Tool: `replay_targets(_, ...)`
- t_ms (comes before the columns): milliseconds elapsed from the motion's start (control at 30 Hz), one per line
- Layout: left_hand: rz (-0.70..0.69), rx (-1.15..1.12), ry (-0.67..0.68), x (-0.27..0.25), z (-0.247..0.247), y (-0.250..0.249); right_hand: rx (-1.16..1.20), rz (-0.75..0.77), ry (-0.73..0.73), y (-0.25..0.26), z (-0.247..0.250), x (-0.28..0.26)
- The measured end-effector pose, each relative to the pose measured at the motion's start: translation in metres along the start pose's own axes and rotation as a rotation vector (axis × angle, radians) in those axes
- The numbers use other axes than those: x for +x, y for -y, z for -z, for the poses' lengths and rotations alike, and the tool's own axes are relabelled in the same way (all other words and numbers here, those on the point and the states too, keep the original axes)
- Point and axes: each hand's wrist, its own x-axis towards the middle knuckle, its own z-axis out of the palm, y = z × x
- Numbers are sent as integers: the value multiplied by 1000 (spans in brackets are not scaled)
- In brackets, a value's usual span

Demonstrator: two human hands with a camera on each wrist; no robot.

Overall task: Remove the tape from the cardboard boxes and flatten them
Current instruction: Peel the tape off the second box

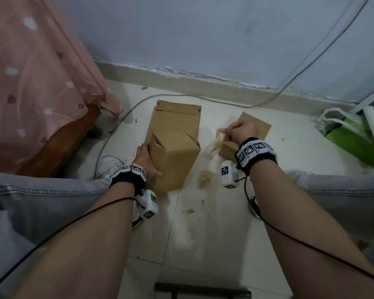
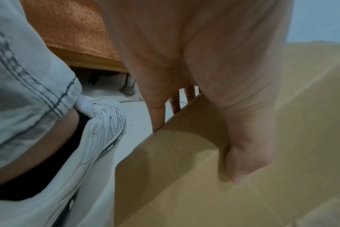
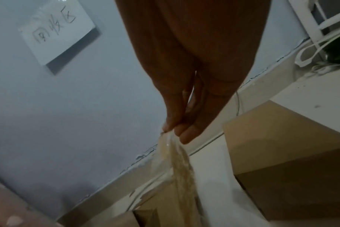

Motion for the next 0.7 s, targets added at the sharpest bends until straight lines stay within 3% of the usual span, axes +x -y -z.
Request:
replay_targets(100,5,-6,10,0,1,-1,-10,-1,0,-2,-8,1)
replay_targets(267,2,-6,12,1,1,-5,-270,28,12,-23,-23,5)
replay_targets(533,5,-49,2,7,-1,-4,-604,-3,169,-86,-55,2)
replay_targets(700,-22,-27,7,14,-7,-13,-781,-103,325,-122,-75,-3)
